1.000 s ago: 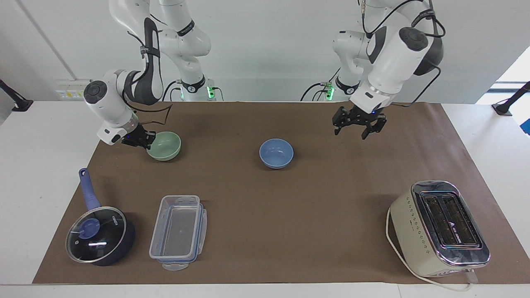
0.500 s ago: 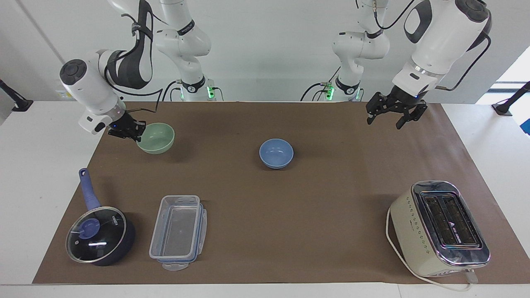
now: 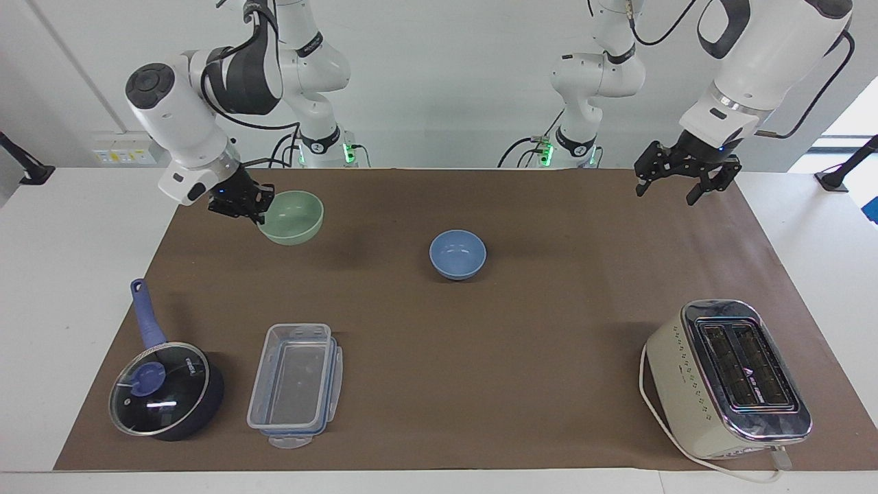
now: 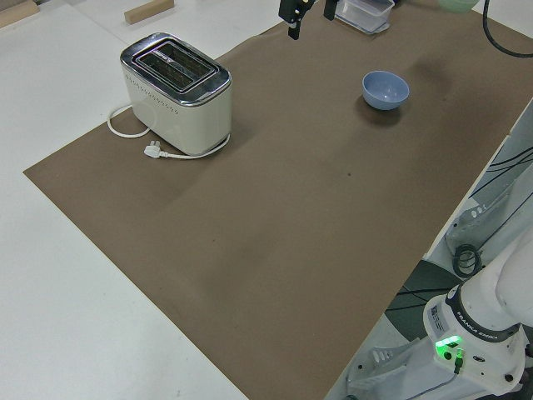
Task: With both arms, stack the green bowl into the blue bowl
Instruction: 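Open the left gripper and withdraw while the right gripper grasps the green bowl, then lift the green bowl with the right gripper and lower it into the blue bowl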
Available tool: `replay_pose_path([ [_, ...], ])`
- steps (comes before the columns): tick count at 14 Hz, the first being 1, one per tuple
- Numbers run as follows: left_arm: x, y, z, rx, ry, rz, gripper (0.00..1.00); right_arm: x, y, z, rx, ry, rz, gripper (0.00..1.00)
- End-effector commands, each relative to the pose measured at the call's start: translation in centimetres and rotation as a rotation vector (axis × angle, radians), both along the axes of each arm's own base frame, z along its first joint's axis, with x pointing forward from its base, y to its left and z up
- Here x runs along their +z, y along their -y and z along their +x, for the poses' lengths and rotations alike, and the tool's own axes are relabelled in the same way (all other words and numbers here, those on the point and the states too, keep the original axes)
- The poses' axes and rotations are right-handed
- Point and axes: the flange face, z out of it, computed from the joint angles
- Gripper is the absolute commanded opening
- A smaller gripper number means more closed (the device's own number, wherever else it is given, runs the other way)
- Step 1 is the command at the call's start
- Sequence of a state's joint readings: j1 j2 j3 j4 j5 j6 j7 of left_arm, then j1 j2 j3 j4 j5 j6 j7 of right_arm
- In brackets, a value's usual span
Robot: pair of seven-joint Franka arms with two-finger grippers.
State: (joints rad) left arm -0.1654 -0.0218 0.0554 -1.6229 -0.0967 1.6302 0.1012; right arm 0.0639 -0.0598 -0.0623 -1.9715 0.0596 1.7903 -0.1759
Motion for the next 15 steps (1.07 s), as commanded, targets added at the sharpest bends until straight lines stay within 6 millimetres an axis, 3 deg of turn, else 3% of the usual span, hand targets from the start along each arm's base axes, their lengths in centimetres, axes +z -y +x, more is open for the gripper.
replay_pose_path([
  [1,0.4,0.1,0.1,-0.021,-0.019,0.023,1.0,0.6,-4.1,-0.2,-0.042,-0.003,-0.002,0.0],
  [3,0.2,0.0,-0.3,-0.023,-0.054,0.027,1.0,0.8,-8.2,-0.6,-0.064,0.006,-0.01,0.0],
  [6,0.4,-0.3,-0.7,-0.022,-0.066,0.028,1.0,1.1,-12.0,-1.2,-0.098,0.016,0.033,0.0],
  [9,0.6,-0.4,-0.8,-0.019,-0.063,0.027,1.0,0.3,-17.3,-2.5,-0.135,0.001,0.032,0.0],
  [11,0.9,-1.5,-0.9,0.001,-0.059,0.026,1.0,-0.8,-20.7,-3.5,-0.14,-0.035,0.064,0.0],
  [13,1.3,-1.8,-1.0,0.006,-0.053,0.025,1.0,-1.8,-23.2,-3.5,-0.144,-0.014,0.086,0.0],
  [15,1.4,-1.9,-1.2,0.007,-0.051,0.024,1.0,-3.1,-24.1,-2.6,-0.168,0.01,0.093,0.0],
])
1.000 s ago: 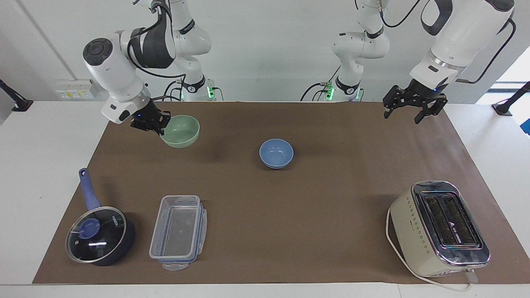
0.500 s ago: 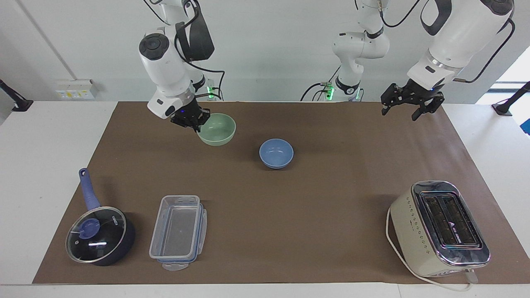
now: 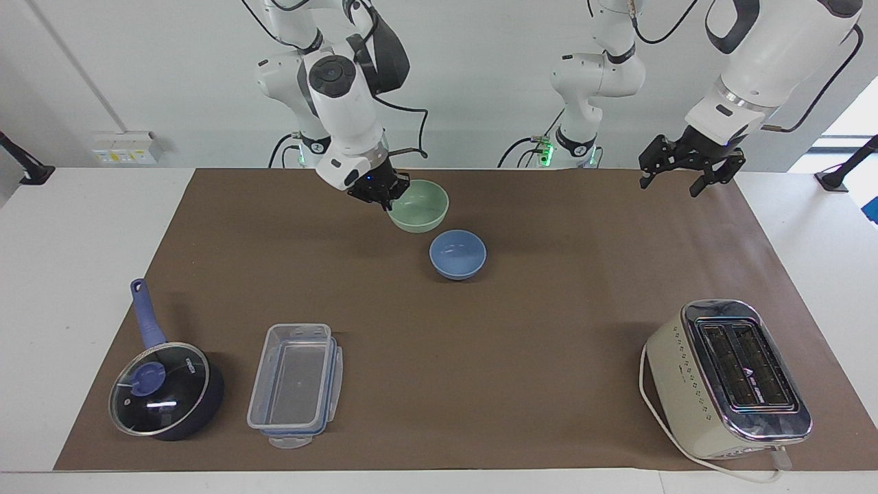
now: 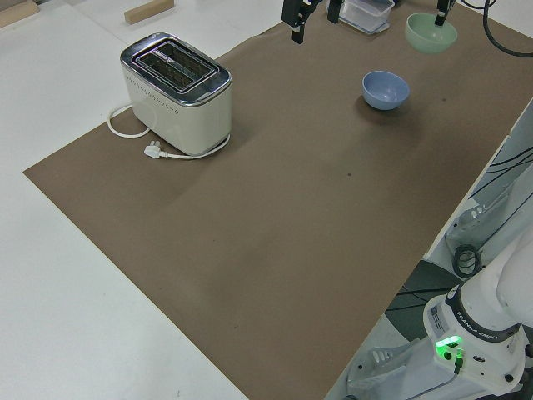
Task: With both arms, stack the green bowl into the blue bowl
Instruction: 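Lift the green bowl with the right gripper and lower it into the blue bowl, then open the right gripper to release the green bowl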
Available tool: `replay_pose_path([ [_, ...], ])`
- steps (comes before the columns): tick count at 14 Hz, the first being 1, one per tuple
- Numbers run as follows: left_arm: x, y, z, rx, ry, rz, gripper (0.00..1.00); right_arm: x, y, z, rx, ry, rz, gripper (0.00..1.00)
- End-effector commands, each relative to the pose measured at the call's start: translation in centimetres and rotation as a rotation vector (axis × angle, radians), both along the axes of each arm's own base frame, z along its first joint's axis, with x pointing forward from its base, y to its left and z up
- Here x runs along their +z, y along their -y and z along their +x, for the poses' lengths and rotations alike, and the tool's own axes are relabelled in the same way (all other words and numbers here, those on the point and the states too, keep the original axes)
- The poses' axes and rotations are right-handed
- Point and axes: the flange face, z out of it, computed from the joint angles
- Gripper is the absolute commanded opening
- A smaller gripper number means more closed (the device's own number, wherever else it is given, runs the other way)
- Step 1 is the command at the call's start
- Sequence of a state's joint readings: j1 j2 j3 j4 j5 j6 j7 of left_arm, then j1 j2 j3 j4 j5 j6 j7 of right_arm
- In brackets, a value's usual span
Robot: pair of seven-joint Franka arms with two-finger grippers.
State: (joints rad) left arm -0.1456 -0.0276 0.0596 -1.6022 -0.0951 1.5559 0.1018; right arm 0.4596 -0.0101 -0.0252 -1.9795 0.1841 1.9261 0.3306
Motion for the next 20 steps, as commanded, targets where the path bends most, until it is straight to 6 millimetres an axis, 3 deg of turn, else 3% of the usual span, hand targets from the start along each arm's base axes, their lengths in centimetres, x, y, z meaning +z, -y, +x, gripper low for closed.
replay_pose_path([
  [1,0.7,-0.7,-0.5,-0.008,-0.008,0.018,1.0,-2.0,-1.2,1.3,-0.046,0.011,0.044,0.0],
  [3,0.7,-0.7,-0.5,-0.008,-0.012,0.019,1.0,-3.7,-4.5,1.5,-0.062,0.019,0.063,0.0],
  [7,0.7,-0.6,-0.6,-0.01,-0.017,0.019,1.0,-6.0,-6.3,1.5,-0.064,-0.001,0.044,0.0],
  [12,0.7,-0.7,-0.6,-0.009,-0.017,0.019,1.0,-7.9,-7.3,1.5,-0.049,0.006,0.037,0.0],
  [20,0.7,-0.6,-0.6,-0.009,-0.015,0.019,1.0,-10.2,-7.3,2.2,-0.036,0.022,0.038,0.0],
])
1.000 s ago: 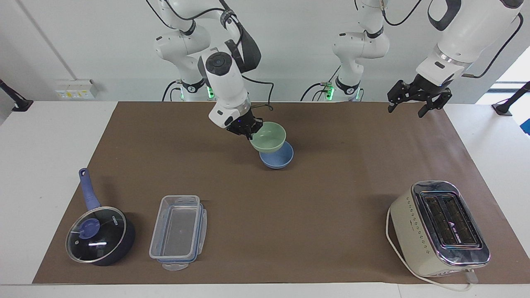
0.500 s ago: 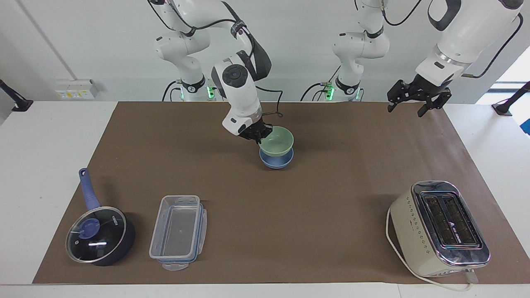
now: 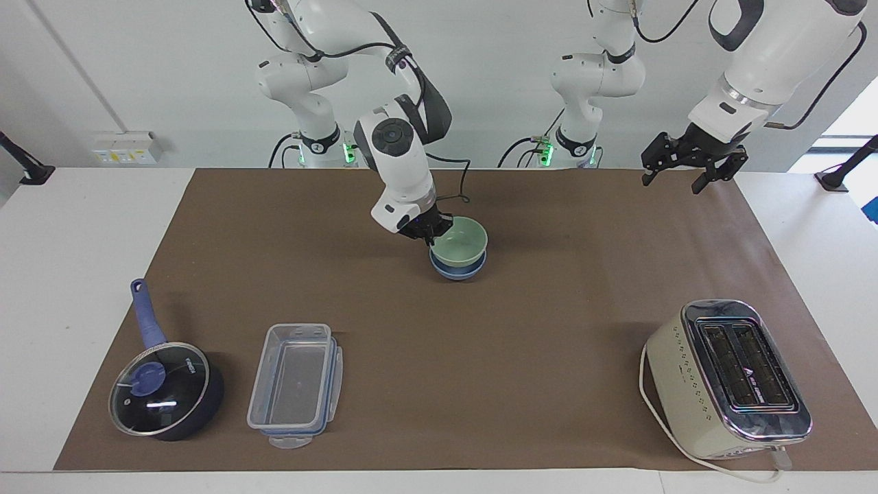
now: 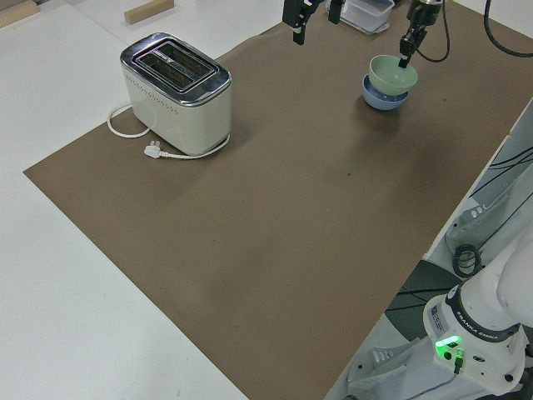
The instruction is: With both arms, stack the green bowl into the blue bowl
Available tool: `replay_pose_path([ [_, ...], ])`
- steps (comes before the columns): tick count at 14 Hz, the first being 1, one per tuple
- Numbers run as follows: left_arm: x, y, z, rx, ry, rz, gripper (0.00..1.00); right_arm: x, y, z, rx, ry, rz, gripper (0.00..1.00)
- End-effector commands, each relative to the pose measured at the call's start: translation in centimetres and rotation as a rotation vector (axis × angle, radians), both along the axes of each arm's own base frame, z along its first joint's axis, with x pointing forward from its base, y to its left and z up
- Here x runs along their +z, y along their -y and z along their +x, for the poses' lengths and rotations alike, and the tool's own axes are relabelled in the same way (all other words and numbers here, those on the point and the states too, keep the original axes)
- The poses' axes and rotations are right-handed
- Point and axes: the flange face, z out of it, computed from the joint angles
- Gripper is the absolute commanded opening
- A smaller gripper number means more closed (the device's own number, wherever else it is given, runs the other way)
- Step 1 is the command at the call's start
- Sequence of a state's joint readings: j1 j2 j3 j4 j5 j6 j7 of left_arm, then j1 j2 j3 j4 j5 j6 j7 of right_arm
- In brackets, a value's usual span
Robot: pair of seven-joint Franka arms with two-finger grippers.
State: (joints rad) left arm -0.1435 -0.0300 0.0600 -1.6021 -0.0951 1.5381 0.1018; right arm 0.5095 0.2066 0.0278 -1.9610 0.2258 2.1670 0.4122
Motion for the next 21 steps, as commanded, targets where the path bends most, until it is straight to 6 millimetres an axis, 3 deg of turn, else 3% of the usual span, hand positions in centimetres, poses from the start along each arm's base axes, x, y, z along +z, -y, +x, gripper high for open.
replay_pose_path([
  [1,0.7,-0.4,-0.3,-0.01,0.0,0.018,1.0,-0.8,-0.1,0.5,0.01,0.009,0.011,0.0],
  [6,0.7,-0.4,-0.3,-0.01,0.0,0.018,1.0,-1.6,-0.3,1.0,0.024,0.029,0.016,0.0],
  [10,0.7,-0.4,-0.3,-0.01,0.0,0.018,1.0,-1.9,-0.1,0.6,0.029,0.009,0.007,0.44],
  [12,0.7,-0.4,-0.3,-0.009,0.001,0.018,1.0,-1.4,-0.1,0.6,0.03,0.01,0.007,0.9],
  [13,0.7,-0.4,-0.3,-0.009,0.001,0.018,1.0,-0.6,0.0,0.4,0.032,0.012,0.007,1.0],
  [15,0.7,-0.4,-0.3,-0.009,0.003,0.018,1.0,2.2,1.7,0.9,0.03,0.053,-0.006,1.0],
  [18,0.7,-0.4,-0.3,-0.009,0.001,0.018,1.0,6.4,6.4,2.6,0.015,0.134,-0.068,1.0],
  [21,0.7,-0.4,-0.3,-0.009,0.003,0.018,1.0,10.9,9.7,3.9,-0.012,0.174,-0.114,1.0],
])
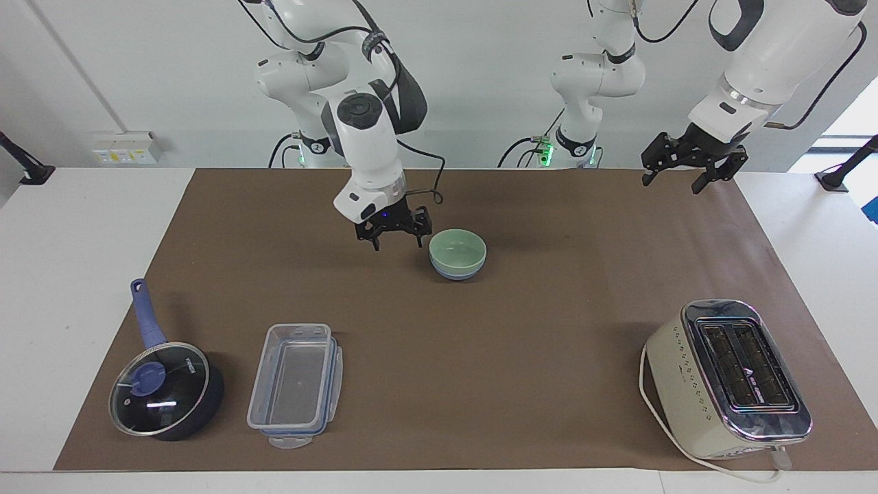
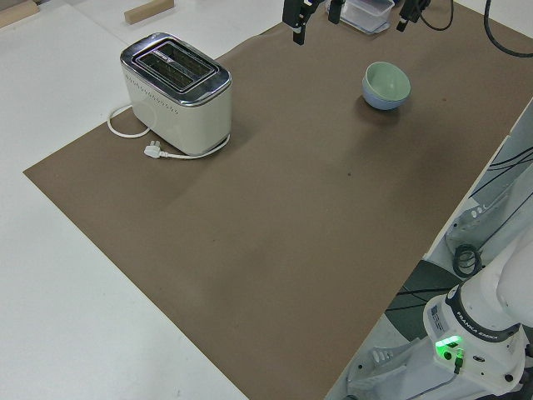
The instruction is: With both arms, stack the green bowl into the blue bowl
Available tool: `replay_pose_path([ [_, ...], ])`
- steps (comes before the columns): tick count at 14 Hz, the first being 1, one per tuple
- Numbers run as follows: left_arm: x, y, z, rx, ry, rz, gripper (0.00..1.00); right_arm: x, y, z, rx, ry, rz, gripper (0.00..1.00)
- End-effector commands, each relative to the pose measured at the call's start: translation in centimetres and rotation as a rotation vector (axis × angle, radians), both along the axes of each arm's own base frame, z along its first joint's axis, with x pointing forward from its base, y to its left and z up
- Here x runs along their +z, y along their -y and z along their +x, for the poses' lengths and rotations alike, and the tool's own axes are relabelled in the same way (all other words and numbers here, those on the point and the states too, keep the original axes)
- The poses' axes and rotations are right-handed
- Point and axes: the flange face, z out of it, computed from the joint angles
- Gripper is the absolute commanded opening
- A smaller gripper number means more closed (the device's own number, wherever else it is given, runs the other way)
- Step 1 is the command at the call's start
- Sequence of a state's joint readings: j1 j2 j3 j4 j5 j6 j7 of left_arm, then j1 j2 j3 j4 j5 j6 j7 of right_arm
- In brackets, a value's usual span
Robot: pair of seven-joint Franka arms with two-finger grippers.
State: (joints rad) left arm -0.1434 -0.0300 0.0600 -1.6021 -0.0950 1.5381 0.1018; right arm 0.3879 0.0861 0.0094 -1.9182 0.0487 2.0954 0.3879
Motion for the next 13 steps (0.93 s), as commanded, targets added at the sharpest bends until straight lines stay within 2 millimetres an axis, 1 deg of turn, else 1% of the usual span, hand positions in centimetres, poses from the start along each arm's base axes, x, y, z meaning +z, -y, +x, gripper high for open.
replay_pose_path([
  [1,0.7,-0.4,-0.3,-0.009,0.003,0.018,1.0,4.3,3.0,1.3,-0.022,0.03,-0.015,1.0],
  [2,0.7,-0.4,-0.3,-0.009,0.003,0.018,1.0,6.5,4.8,1.7,-0.05,0.041,-0.013,1.0],
  [3,0.7,-0.4,-0.3,-0.009,0.003,0.018,1.0,8.2,6.1,1.9,-0.071,0.04,-0.017,1.0],
  [5,0.7,-0.4,-0.3,-0.009,0.004,0.018,1.0,11.6,8.6,1.6,-0.105,0.052,-0.024,1.0],
  [6,0.8,-0.4,-0.2,-0.006,0.007,0.017,1.0,13.0,9.7,1.3,-0.118,0.063,-0.036,1.0],
  [8,0.7,-0.4,-0.2,-0.003,0.005,0.018,1.0,15.4,11.0,0.8,-0.124,0.081,-0.055,1.0],
  [11,0.6,-0.5,0.0,-0.003,0.003,0.029,1.0,19.0,13.4,0.6,-0.139,0.073,-0.081,1.0],
  [12,0.7,-0.6,0.0,-0.003,0.007,0.035,1.0,20.1,14.7,0.4,-0.125,0.056,-0.087,1.0],
  [13,0.7,-0.6,0.0,-0.003,0.008,0.033,1.0,20.9,16.5,0.0,-0.115,0.029,-0.095,1.0],
])
